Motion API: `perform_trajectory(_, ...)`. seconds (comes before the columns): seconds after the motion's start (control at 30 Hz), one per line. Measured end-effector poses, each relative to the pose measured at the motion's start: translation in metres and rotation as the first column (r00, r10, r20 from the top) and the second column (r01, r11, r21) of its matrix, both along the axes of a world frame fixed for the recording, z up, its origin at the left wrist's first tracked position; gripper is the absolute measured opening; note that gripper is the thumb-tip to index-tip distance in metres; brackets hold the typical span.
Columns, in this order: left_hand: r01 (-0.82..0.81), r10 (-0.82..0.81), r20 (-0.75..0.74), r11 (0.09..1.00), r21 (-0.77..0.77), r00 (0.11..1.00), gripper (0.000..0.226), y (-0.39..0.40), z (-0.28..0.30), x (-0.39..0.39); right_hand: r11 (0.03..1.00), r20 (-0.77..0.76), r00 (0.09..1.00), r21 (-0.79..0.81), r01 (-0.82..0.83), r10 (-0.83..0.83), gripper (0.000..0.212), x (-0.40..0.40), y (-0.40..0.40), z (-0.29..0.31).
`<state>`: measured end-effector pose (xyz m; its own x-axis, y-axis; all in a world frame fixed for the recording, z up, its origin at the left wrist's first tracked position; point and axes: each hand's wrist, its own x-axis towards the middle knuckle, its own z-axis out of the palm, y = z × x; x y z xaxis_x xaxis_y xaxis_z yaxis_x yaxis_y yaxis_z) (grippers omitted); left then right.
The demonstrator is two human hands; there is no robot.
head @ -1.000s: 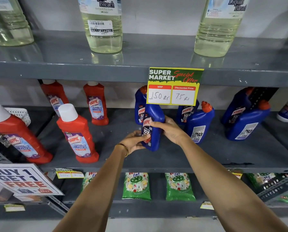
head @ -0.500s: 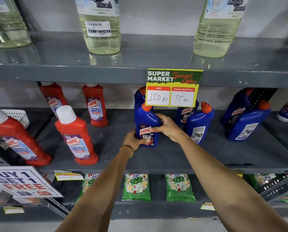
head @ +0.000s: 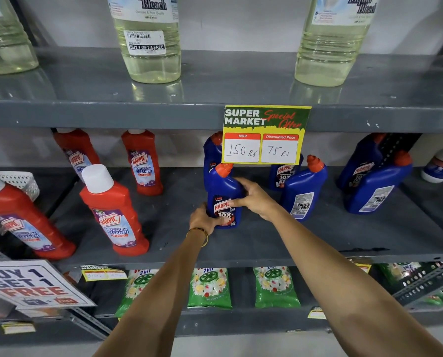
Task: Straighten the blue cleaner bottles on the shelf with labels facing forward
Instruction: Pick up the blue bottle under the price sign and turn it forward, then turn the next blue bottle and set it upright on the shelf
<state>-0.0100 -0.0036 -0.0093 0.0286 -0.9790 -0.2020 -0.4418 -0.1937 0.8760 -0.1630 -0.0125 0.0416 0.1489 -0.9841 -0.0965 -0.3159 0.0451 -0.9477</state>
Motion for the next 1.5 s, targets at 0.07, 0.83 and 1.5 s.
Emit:
perform_trajectory(0.07, -0.012, 0.011, 0.016, 1.0, 0.002, 1.0, 0.058, 0.001, 0.001, -0.001, 1.0, -0.016, 1.0, -0.005, 0.024, -0.024, 0.07, 0.001, 0.001, 0.0)
perform_trajectory(0.83, 0.07, -0.076, 0.052, 0.993, 0.097, 0.996, 0.059, 0.061, 0.003, -0.077, 0.797, -0.091, 0.794, 0.015, 0.604, -0.601, 0.051, -0.101, 0.1, -0.035)
perform_trajectory(1.5, 0.127, -0.126, 0.029, 0.992, -0.013, 0.992, 0.059, -0.004, 0.018, -0.195, 0.994, -0.051, 0.994, 0.048, 0.1, -0.097, 0.04, -0.209, 0.024, -0.016)
